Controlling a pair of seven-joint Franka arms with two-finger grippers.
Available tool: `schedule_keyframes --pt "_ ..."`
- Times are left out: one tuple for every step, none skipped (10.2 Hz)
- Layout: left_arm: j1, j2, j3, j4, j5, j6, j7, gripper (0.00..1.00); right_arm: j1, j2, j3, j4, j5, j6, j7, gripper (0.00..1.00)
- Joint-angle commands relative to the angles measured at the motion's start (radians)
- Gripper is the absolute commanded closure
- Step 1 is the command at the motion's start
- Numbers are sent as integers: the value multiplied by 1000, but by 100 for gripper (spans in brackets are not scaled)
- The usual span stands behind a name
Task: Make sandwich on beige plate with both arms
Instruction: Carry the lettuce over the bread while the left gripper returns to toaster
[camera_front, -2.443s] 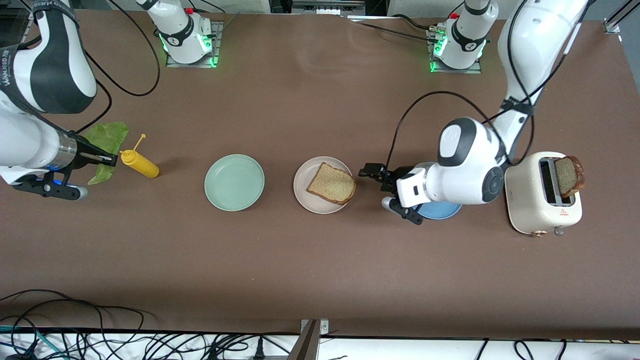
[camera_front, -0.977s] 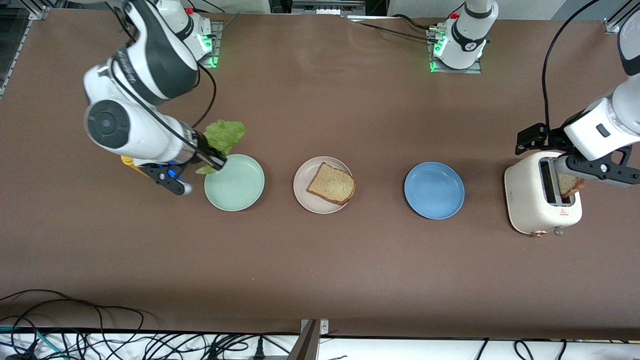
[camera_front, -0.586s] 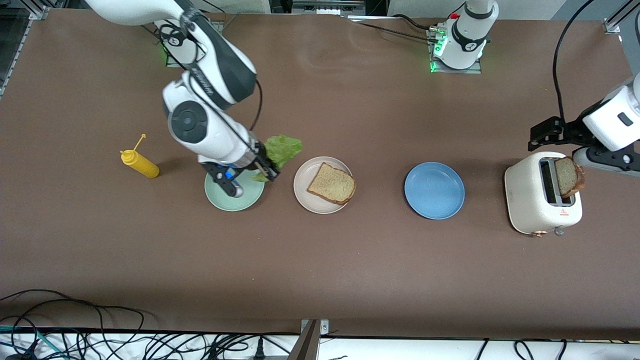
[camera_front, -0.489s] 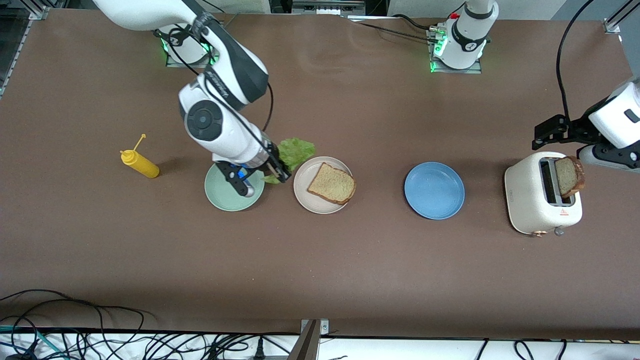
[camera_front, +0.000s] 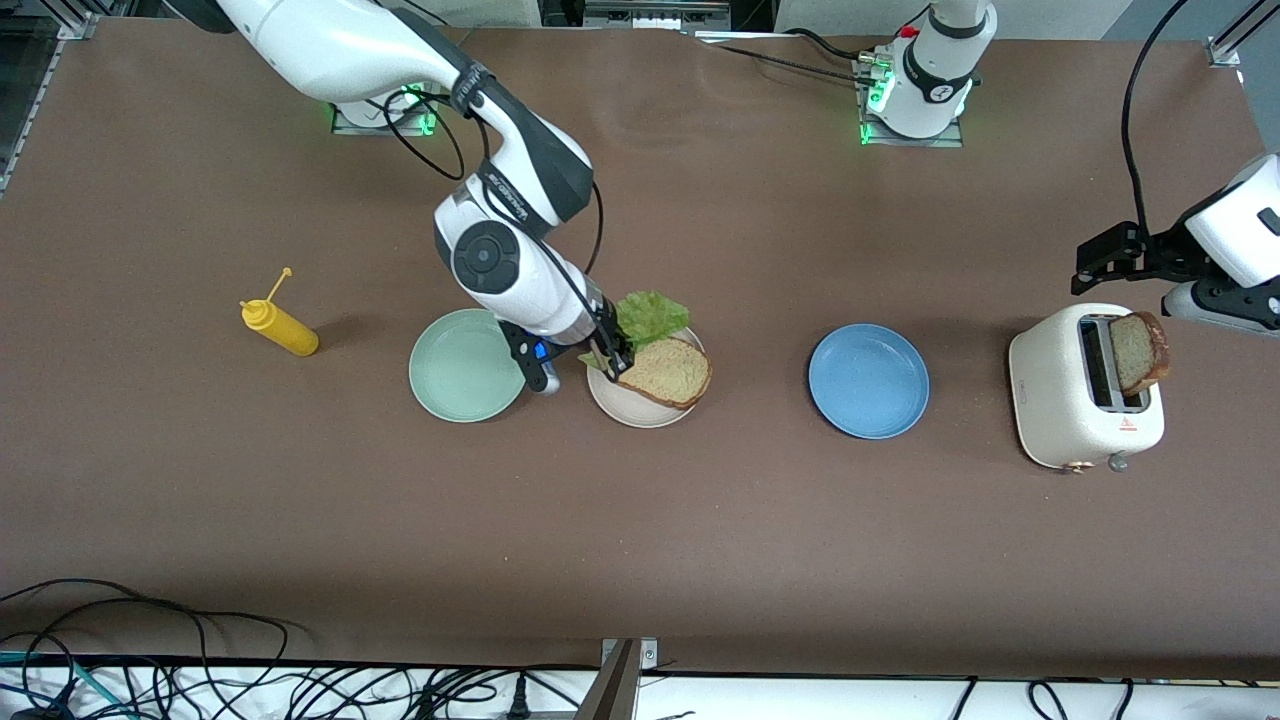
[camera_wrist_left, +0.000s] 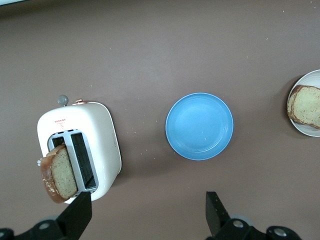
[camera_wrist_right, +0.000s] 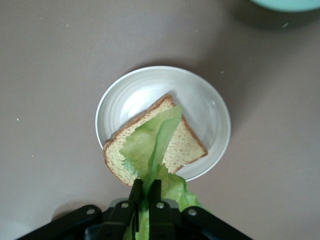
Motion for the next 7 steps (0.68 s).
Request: schedule_keyframes --pt "15 -25 -12 -17 13 -6 24 0 101 81 -81 86 0 33 45 100" --pt "14 -26 -17 -17 13 -10 24 0 114 90 -98 85 0 35 43 100" --pt "12 -25 -17 -17 14 -9 24 0 114 101 -100 86 -2 36 42 100" --pt "12 -23 -15 -22 14 -9 24 0 115 115 -100 86 -12 64 42 100" --pt "14 -23 -15 -26 14 -9 24 0 114 129 -100 86 -28 93 42 100" --pt "12 -20 -15 -26 22 -3 24 0 114 144 -101 86 -52 116 42 100" --pt "12 -15 -15 -23 22 -1 24 0 114 158 -103 86 -58 150 43 100"
